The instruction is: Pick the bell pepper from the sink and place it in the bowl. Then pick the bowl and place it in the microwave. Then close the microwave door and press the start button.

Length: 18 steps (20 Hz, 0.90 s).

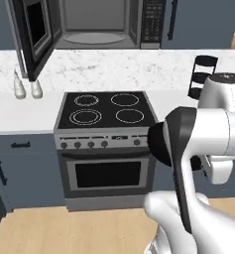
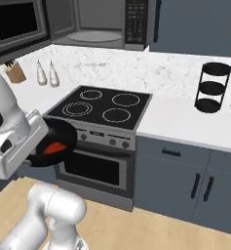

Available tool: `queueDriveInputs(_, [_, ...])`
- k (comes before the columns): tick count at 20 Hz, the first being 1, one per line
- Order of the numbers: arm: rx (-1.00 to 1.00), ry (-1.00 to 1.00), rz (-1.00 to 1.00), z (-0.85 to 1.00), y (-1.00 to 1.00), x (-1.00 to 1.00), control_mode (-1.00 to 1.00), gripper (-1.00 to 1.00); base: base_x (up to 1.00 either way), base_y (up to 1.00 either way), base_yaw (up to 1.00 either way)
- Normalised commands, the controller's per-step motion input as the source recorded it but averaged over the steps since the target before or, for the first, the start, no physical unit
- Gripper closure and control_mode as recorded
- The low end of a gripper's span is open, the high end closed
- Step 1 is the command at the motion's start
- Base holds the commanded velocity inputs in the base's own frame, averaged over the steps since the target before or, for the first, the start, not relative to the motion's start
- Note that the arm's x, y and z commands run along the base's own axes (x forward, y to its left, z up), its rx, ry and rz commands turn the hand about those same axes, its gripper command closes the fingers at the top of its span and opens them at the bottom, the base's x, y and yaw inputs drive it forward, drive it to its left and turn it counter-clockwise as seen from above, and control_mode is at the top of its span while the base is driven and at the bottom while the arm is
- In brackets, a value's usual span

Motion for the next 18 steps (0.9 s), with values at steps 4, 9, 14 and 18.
queueDriveInputs(4, [0.00, 0.00, 0.00, 0.00, 0.00, 0.00, 1.00, 1.00, 0.99, -0.20, 0.17])
queueDriveInputs(9, [0.00, 0.00, 0.00, 0.00, 0.00, 0.00, 1.00, 1.00, 0.97, -0.05, 0.22])
queueDriveInputs(14, [0.00, 0.00, 0.00, 0.00, 0.00, 0.00, 1.00, 1.00, 0.69, -0.02, 0.26])
queueDriveInputs(18, [0.00, 0.00, 0.00, 0.00, 0.00, 0.00, 1.00, 1.00, 0.67, 0.04, 0.30])
